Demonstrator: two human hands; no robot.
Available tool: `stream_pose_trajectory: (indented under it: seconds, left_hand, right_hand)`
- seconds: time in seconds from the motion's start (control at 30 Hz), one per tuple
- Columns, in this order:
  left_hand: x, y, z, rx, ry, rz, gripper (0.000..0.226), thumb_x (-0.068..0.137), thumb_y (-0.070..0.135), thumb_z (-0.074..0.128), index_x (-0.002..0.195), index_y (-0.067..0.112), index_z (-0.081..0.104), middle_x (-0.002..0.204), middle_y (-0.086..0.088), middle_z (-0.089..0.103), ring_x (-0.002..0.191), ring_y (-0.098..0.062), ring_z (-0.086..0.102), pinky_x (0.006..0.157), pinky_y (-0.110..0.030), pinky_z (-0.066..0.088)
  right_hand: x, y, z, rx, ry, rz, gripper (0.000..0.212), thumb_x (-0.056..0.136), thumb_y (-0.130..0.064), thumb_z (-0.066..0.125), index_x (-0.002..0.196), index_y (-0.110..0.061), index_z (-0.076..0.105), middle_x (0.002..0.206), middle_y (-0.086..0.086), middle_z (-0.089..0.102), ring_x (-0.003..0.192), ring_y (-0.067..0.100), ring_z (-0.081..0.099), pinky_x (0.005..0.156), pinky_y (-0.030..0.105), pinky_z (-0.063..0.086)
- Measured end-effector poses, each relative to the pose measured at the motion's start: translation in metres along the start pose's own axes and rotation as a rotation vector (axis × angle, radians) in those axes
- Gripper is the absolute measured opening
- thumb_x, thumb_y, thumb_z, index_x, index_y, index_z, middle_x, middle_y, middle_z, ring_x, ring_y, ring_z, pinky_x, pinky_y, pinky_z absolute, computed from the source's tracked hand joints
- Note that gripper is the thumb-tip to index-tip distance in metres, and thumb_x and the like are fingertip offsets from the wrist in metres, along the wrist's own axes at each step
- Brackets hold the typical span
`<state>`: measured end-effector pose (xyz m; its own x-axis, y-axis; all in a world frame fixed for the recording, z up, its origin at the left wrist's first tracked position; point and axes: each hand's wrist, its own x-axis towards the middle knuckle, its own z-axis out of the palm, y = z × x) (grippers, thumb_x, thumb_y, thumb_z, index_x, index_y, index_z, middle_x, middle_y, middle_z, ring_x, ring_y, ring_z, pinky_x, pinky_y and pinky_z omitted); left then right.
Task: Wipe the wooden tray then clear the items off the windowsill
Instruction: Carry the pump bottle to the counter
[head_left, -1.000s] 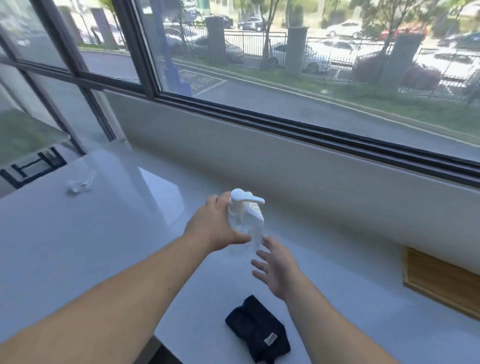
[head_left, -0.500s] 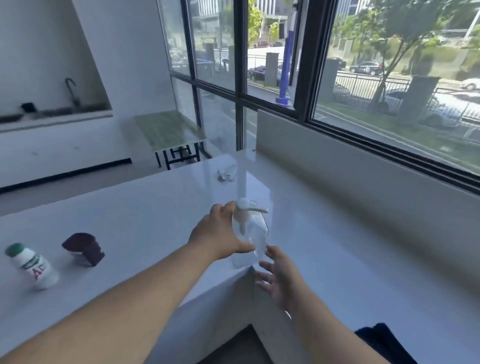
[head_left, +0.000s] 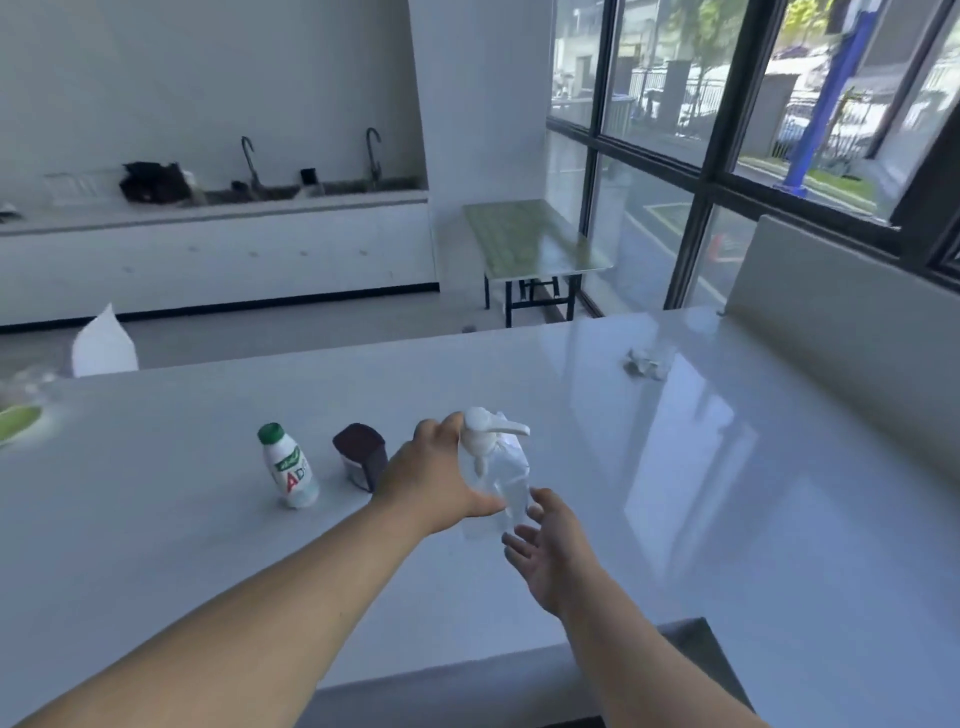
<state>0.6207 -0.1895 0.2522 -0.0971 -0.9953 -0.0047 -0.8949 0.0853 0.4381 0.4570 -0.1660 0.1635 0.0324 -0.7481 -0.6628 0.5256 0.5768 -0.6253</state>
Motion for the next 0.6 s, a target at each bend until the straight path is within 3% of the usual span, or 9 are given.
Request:
stream_pose_trajectory:
  seconds: [0.1, 0.2, 0.4, 0.6]
  left_hand:
    - [0.037, -0.026, 0.000, 0.019, 0.011, -0.076, 0.104, 0.049, 0.073, 0.080, 0.140, 0.046, 0.039, 0.132, 0.008, 0.048, 0.114, -0.021, 0.062, 0.088, -0.039, 0.055]
    - [0.084, -0.048, 0.007, 0.019, 0.016, -0.154, 0.101, 0.052, 0.073, 0.082, 0.139, 0.045, 0.040, 0.129, 0.011, 0.046, 0.114, -0.016, 0.059, 0.082, -0.034, 0.050]
    - [0.177, -0.081, 0.031, 0.022, -0.022, -0.271, 0.104, 0.052, 0.078, 0.078, 0.142, 0.046, 0.036, 0.130, 0.011, 0.045, 0.111, -0.015, 0.059, 0.086, -0.034, 0.051]
    - [0.236, -0.110, 0.063, 0.020, -0.059, -0.357, 0.108, 0.050, 0.079, 0.077, 0.141, 0.047, 0.029, 0.129, 0.012, 0.043, 0.110, -0.016, 0.059, 0.082, -0.036, 0.052]
  right_hand:
    - [0.043, -0.010, 0.026, -0.013, -0.027, 0.045, 0.042, 0.086, -0.036, 0.069, 0.118, -0.010, 0.063, 0.113, 0.015, 0.060, 0.094, 0.031, 0.066, 0.089, 0.038, 0.055]
    - [0.095, -0.030, 0.049, -0.037, -0.029, 0.110, 0.029, 0.090, -0.037, 0.068, 0.109, -0.016, 0.062, 0.125, 0.017, 0.060, 0.109, 0.033, 0.067, 0.103, 0.042, 0.054]
    - [0.197, -0.063, 0.079, -0.113, -0.037, 0.217, 0.021, 0.091, -0.034, 0.065, 0.102, -0.017, 0.064, 0.113, 0.014, 0.059, 0.113, 0.034, 0.067, 0.104, 0.042, 0.053]
    - [0.270, -0.074, 0.094, -0.134, -0.011, 0.301, 0.020, 0.093, -0.034, 0.061, 0.103, -0.017, 0.062, 0.120, 0.015, 0.057, 0.113, 0.035, 0.066, 0.106, 0.043, 0.052]
